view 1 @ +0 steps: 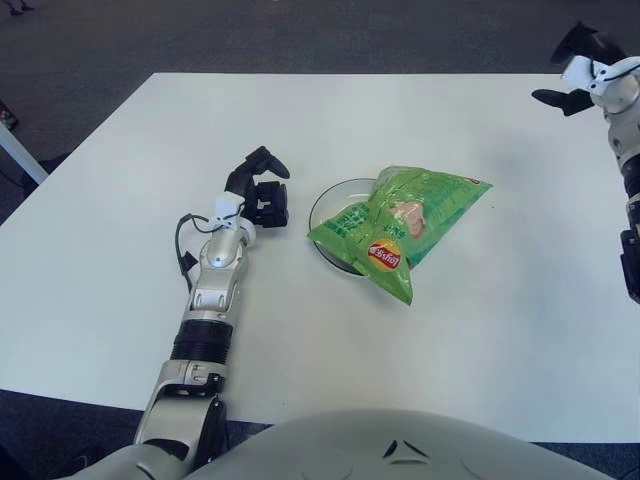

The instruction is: Put the snack into the plate.

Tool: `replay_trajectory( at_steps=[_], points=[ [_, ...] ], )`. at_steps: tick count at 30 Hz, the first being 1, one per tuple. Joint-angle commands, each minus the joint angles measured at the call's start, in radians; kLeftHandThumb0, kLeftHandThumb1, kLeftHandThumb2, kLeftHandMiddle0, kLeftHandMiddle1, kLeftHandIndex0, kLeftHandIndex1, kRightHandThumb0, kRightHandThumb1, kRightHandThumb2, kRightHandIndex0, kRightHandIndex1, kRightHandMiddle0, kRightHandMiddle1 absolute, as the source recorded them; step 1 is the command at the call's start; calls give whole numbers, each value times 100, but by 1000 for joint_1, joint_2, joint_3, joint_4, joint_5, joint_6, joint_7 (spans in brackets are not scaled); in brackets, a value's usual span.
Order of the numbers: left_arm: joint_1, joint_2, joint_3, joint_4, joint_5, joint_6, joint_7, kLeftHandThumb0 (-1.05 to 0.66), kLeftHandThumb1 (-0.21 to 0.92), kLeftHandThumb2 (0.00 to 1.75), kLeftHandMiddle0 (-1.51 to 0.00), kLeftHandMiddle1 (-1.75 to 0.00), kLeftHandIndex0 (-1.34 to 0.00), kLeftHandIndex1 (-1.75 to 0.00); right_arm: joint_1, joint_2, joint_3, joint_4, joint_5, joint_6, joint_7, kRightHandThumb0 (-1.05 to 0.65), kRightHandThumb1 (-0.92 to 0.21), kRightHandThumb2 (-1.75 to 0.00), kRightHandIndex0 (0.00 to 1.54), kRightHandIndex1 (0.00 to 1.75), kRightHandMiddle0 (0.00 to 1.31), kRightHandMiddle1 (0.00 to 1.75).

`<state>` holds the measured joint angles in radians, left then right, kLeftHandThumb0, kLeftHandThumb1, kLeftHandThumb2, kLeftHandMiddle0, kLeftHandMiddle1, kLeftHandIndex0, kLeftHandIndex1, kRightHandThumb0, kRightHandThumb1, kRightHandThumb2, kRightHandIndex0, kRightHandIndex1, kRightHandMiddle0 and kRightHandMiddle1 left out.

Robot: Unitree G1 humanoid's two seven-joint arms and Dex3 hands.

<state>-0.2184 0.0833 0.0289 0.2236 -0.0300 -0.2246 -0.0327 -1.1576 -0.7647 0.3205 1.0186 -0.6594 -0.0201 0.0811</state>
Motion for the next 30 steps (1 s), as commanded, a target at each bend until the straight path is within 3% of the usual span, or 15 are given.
replay_trajectory(
  at_steps=[1,13,19,24,28,30],
  points=[
    [118,-25,3,67,1,-12,8,-51,26,139,-136,-175,-66,-175,-6,-7,11,6,-14,-4,-12,-64,-60,-94,10,109,0,136],
    [128,-45,-5,69,41,-40,66,-51,25,141,-137,-175,-68,-175,46,-63,3,-18,-4,-37,-48,-68,-66,-85,7,105,0,124],
    [130,-51,-6,58,48,-8,84,-51,24,142,-137,-175,-68,-175,69,-95,-51,-6,42,-91,-118,-67,-67,-85,12,113,0,129],
    [126,-53,-5,70,40,-9,81,-51,24,141,-138,-175,-68,-175,151,-105,-122,-9,115,-155,-166,-69,-69,-84,15,120,0,127],
    [124,-53,-4,80,39,-10,82,-51,25,140,-138,-175,-67,-175,252,0,-239,-27,265,-176,-208,-65,-68,-84,18,125,0,126],
    [128,-54,-4,77,37,-8,80,-50,27,138,-138,-175,-66,-175,238,72,-320,40,369,-180,-202,-61,-70,-86,17,127,0,125]
  ],
)
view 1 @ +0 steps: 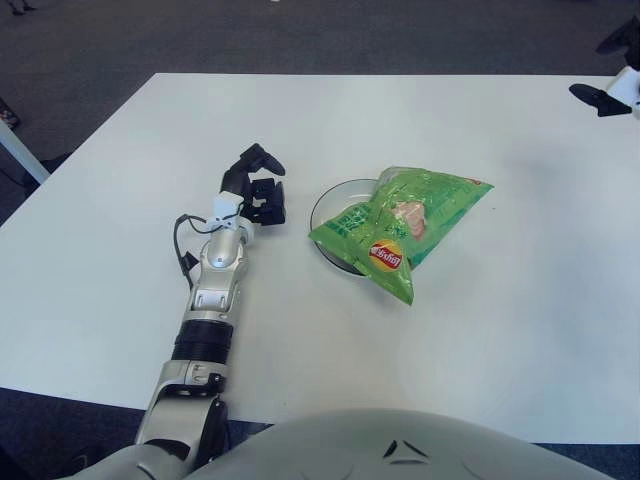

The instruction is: Put the snack into the plate.

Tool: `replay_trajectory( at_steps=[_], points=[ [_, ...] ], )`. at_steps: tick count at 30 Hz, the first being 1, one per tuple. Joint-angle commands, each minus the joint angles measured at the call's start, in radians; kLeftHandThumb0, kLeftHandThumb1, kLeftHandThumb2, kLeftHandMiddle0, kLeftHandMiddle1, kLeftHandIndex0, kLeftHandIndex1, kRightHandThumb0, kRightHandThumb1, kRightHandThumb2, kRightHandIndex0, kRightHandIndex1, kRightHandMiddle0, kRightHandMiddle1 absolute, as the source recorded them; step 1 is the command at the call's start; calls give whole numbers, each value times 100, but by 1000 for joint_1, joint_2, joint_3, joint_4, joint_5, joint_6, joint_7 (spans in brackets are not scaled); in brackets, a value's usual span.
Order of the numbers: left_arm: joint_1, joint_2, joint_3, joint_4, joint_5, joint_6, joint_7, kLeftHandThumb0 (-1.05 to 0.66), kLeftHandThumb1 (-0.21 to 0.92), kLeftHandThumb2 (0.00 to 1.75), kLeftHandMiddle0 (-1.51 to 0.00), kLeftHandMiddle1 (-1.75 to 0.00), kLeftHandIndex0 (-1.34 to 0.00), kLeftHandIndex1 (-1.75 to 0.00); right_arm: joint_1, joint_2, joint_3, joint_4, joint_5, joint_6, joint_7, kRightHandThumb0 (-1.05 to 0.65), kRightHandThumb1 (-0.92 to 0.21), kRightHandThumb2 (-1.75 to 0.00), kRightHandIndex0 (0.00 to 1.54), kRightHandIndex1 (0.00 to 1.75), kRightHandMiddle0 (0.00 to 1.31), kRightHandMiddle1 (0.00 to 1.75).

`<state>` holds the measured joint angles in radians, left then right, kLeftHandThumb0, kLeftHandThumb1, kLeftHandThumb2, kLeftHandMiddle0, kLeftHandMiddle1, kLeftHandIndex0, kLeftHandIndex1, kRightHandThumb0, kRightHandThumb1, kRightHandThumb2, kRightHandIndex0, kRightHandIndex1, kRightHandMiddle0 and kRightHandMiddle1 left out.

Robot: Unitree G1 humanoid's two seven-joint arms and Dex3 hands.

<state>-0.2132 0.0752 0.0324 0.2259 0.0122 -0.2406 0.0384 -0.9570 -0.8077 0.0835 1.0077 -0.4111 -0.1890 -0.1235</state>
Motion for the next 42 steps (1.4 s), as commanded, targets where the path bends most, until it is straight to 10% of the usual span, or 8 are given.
replay_trajectory(
  at_steps=[1,12,26,42],
  points=[
    [125,-47,-7,73,-7,8,8,-50,27,138,-137,-175,-65,-175,31,141,-117,79,164,-14,8,-60,-69,-87,17,128,0,126],
    [148,-52,-4,46,-19,5,9,-50,27,138,-137,-175,-65,-175,15,195,-350,199,445,-25,128,-37,-85,-62,23,141,21,172],
    [155,-60,6,34,-11,6,24,-51,24,141,-139,-175,-68,-175,162,353,-534,118,674,-23,140,-43,-49,-110,74,174,48,175],
    [157,-50,13,31,-25,11,5,-49,29,135,-138,-175,-64,-175,317,443,-515,-2,687,-5,137,-49,-30,-134,98,175,63,175]
  ],
)
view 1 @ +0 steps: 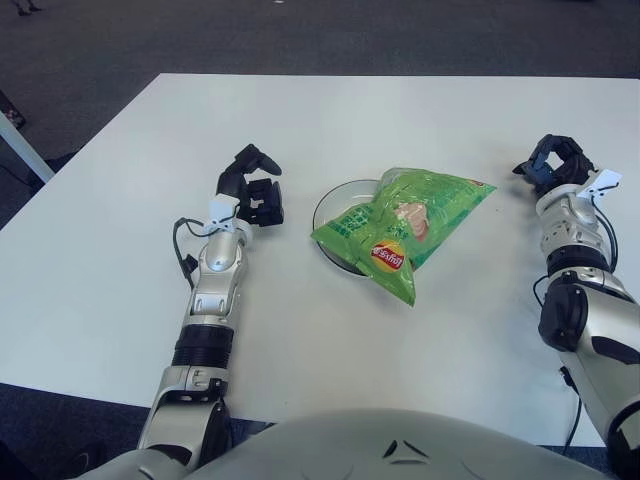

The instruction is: Put the snack into the plate.

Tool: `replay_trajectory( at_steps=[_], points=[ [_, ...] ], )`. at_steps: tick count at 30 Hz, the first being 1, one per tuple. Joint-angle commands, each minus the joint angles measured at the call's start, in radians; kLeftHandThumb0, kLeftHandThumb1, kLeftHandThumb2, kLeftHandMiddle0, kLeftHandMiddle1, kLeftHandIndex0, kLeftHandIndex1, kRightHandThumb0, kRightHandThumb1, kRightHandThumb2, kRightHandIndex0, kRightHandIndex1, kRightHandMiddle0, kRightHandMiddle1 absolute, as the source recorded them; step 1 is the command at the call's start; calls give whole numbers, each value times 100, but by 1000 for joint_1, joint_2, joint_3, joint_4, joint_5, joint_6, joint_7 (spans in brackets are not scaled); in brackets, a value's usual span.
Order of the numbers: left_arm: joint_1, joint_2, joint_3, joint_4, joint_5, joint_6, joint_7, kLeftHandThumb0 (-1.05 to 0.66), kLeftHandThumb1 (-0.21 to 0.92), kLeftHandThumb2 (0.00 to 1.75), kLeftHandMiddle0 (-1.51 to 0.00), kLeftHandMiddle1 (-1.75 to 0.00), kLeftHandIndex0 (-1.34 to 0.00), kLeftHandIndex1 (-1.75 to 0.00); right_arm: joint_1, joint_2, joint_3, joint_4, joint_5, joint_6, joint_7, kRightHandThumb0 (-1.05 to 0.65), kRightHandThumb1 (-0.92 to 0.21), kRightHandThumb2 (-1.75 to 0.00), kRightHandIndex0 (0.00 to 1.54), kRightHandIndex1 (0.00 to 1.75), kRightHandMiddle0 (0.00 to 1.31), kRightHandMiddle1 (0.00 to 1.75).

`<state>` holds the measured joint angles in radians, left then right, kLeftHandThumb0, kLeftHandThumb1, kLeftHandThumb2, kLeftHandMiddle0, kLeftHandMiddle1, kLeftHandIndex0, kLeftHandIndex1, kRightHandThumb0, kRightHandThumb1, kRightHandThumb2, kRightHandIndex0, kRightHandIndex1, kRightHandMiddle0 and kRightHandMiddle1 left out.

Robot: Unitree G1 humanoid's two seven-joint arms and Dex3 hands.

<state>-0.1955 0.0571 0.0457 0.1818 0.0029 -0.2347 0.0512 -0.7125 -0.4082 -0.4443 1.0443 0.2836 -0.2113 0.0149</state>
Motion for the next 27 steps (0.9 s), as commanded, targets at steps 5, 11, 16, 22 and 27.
replay_trajectory(
  at_steps=[5,11,16,22,27],
  points=[
    [136,-27,4,77,-29,9,-25,-49,29,135,-136,-175,-64,-175,207,121,31,-305,14,33,-19,-50,-27,-138,105,175,65,175],
    [130,-25,7,86,-38,5,-35,-50,28,137,-136,-175,-65,-175,296,154,53,-441,-11,42,-40,-52,-23,-143,117,175,69,175],
    [127,-24,10,93,-42,1,-42,-49,29,136,-136,-175,-64,-175,385,175,88,-563,-61,86,-93,-52,-22,-144,122,175,70,175],
    [124,-24,16,99,-49,1,-51,-49,30,134,-135,-175,-63,-175,442,207,116,-691,-122,185,-192,-52,-22,-144,126,175,70,175],
    [123,-24,21,103,-49,-3,-53,-49,31,133,-134,-175,-62,-175,509,260,148,-820,-167,249,-258,-52,-21,-145,128,175,70,175]
  ],
)
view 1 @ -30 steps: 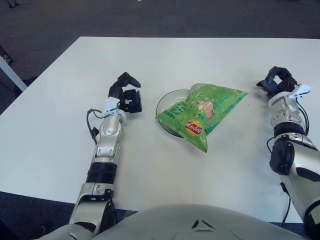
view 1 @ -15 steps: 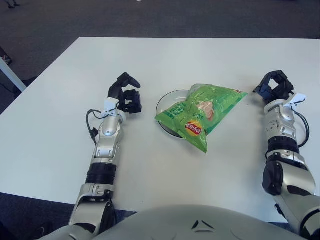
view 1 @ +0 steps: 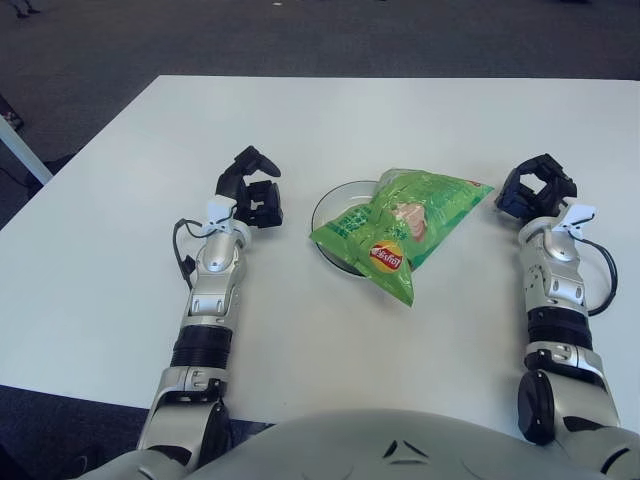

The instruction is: Put the snack into the plate.

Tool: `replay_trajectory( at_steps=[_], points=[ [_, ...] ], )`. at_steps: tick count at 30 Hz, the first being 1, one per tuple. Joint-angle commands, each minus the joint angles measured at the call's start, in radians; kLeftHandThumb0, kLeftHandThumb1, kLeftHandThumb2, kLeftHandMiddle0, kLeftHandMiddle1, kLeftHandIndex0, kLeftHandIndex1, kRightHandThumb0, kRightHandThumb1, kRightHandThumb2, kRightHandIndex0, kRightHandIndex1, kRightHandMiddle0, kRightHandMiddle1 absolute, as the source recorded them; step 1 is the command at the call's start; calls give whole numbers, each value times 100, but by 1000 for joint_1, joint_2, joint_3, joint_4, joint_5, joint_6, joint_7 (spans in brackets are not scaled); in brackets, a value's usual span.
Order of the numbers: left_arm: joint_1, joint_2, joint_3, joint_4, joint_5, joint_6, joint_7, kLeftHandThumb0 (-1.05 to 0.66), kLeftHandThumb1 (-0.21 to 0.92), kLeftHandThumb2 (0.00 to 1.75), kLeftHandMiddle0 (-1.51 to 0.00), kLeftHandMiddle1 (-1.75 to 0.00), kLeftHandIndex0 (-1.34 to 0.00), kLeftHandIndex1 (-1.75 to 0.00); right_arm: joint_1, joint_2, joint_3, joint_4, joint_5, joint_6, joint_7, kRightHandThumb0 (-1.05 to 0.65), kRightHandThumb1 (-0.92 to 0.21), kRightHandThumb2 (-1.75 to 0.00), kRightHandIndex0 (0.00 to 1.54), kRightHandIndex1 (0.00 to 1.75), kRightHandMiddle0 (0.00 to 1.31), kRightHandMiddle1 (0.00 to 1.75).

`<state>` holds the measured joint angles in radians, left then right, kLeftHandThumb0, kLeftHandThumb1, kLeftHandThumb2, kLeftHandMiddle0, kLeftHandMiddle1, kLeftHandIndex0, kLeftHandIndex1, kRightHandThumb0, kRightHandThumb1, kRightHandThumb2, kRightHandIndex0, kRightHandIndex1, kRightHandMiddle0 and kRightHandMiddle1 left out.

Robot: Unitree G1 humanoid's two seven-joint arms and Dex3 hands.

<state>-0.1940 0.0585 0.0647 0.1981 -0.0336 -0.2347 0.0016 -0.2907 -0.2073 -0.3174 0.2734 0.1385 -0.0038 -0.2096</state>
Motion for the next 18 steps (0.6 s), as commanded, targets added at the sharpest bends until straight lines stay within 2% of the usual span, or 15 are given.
replay_trajectory(
  at_steps=[1,7,18],
  points=[
    [122,-26,3,87,-12,-4,-4,-49,30,133,-134,-175,-62,-175,98,67,26,-69,-27,51,-40,-52,-21,-145,128,175,70,175],
    [124,-31,7,84,-17,-6,-10,-49,29,135,-134,-175,-64,-175,165,107,42,-149,-22,43,-39,-53,-21,-145,130,175,70,175],
    [127,-33,7,86,-14,-12,-12,-49,30,133,-134,-175,-62,-175,206,138,60,-176,-25,41,-58,-52,-21,-145,131,175,70,175]
  ],
)
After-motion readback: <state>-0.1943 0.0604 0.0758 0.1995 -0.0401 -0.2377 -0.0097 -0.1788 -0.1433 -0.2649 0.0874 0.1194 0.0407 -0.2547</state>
